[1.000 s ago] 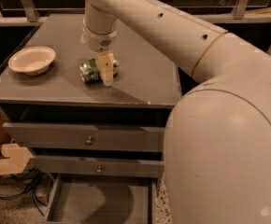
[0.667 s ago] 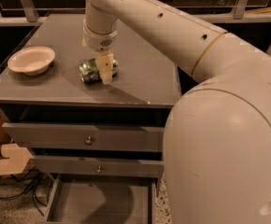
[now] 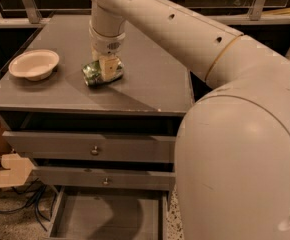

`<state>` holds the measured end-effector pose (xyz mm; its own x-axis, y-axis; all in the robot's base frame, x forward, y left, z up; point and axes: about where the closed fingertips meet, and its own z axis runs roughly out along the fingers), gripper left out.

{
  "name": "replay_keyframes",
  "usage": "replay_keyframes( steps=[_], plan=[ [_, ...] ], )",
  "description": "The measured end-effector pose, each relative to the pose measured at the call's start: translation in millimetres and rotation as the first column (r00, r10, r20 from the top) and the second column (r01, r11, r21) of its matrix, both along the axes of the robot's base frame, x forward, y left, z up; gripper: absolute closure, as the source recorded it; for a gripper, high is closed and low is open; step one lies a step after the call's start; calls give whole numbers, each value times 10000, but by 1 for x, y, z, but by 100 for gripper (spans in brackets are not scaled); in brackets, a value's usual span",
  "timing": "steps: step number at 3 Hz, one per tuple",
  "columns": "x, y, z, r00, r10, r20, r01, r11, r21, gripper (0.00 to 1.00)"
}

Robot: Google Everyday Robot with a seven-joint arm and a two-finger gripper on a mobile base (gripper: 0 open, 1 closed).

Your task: Place green can into bottom drawer

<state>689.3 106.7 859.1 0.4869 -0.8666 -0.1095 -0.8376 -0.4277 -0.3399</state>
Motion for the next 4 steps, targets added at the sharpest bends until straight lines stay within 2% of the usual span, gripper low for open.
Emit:
replay_keyframes(
  steps=[1,2,4],
  plan=[
    [0,0,0,10000,0,0,0,10000,0,91],
    [0,0,0,10000,0,0,0,10000,0,100],
    [11,-18,46,9948,-665,774,686,9973,-253,100]
  ],
)
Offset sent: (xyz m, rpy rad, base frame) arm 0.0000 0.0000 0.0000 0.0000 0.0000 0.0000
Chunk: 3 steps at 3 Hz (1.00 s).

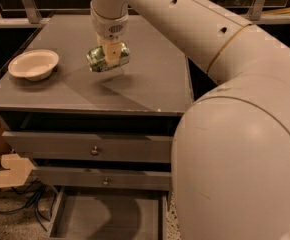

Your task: Place green can into bottom drawer

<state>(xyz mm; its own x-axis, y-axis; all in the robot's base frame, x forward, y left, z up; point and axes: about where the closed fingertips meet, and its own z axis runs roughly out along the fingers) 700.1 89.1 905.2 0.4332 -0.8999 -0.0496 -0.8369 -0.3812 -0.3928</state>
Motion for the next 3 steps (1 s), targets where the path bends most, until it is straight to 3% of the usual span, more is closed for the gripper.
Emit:
replay_keyframes(
  steps=[1,2,3],
  plan=[
    [-18,-11,24,9984,-559,88,557,9983,188,100],
    [-19,-12,23,9984,-559,84,558,9983,174,100],
    [-55,-25,22,9963,-837,-205,840,9964,124,100]
  ],
)
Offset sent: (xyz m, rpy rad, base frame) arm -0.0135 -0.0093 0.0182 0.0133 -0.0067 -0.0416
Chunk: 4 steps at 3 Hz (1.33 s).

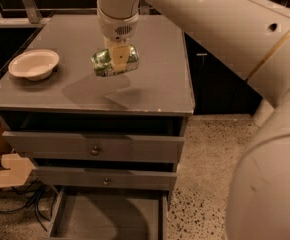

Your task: Place green can into bottom drawer

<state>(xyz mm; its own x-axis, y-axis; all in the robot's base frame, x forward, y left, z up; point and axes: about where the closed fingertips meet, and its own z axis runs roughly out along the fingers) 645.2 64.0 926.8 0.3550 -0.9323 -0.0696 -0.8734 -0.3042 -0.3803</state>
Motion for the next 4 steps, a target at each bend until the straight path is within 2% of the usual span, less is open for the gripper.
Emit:
replay_keyframes(
  steps=[2,3,4],
  plan=[
    [-76,-23,10,9963,-774,-366,778,9969,115,100],
    [-84,-25,4,9958,-801,-433,808,9966,142,100],
    [-113,-31,-2,9941,-851,-673,867,9960,219,100]
  ],
)
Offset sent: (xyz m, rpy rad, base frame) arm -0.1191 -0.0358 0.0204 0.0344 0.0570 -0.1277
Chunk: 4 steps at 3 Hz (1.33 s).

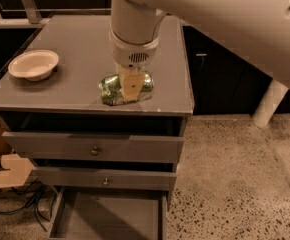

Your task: Place green can into bottom drawer

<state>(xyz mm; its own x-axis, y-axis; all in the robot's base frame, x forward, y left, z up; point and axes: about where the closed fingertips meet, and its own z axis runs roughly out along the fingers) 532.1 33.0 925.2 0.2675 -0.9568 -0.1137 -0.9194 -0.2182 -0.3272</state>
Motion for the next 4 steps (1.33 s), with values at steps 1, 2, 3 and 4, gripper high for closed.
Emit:
replay_keyframes(
  steps=[1,2,3,4],
  plan=[
    [-48,-6,-6,9993,-190,-329,197,9996,194,100],
    [-82,-6,-9,9970,-315,-711,352,9981,515,100],
    [-85,-6,-10,9964,-314,-786,358,9978,551,100],
    [-95,1,-25,9934,-430,-1059,495,9970,590,100]
  ],
)
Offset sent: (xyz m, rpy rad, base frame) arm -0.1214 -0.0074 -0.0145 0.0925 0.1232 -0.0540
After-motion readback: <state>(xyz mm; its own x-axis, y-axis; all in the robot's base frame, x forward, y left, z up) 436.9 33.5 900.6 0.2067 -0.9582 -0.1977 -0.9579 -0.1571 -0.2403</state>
